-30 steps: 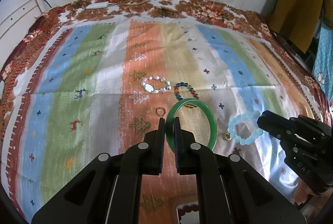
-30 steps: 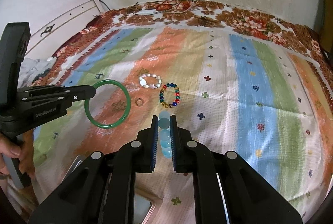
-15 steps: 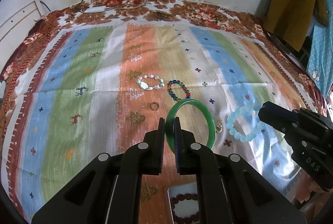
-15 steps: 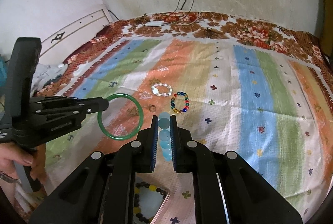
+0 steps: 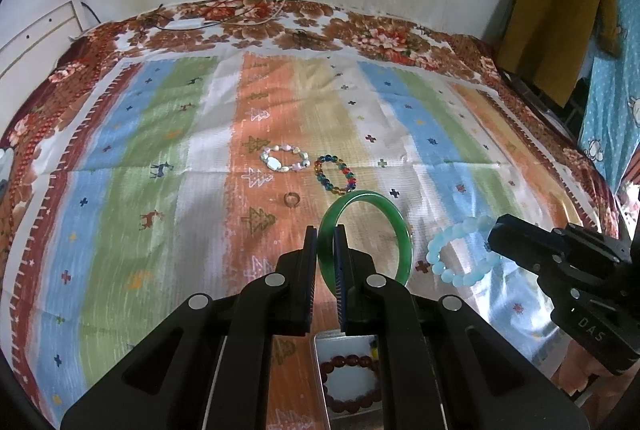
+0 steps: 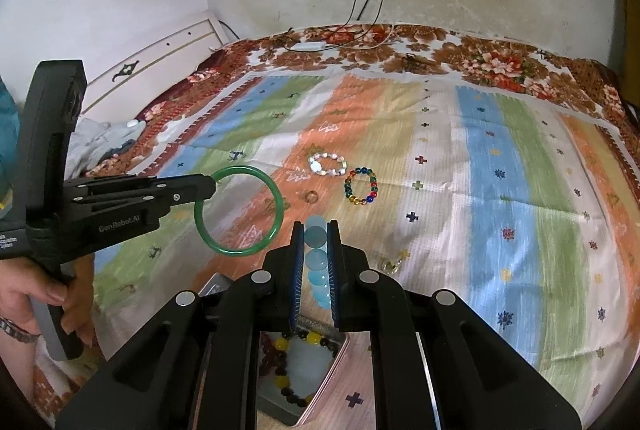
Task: Organize jewelry
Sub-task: 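Lift both held bracelets and carry them over the tin box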
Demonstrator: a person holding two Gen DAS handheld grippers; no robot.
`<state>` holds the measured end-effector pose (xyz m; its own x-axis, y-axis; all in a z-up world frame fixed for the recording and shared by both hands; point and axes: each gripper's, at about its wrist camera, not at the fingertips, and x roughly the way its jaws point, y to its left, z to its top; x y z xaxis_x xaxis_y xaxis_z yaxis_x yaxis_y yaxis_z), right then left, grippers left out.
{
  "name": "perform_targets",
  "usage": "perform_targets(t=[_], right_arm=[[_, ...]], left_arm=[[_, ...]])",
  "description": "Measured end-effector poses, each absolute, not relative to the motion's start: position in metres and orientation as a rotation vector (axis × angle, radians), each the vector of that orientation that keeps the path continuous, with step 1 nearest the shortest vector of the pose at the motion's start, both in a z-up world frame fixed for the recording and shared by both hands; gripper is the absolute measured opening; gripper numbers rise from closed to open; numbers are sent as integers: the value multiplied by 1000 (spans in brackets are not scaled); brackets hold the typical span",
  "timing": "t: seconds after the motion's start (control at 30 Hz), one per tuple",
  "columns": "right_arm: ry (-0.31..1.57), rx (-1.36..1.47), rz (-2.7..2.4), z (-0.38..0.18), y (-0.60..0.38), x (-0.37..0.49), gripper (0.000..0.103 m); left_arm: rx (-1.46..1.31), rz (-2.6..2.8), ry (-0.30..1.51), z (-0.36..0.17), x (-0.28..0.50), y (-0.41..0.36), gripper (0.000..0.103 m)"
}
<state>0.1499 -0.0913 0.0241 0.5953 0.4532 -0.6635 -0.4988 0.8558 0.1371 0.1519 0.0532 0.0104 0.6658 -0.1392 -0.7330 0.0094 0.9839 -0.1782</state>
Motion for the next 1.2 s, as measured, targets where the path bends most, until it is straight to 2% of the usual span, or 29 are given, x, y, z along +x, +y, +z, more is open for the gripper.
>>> perform_targets(t=[1.2], right_arm=[[783, -53, 576, 17, -98, 104, 12]], left_arm=[[-159, -113, 855, 5, 107, 40, 9]])
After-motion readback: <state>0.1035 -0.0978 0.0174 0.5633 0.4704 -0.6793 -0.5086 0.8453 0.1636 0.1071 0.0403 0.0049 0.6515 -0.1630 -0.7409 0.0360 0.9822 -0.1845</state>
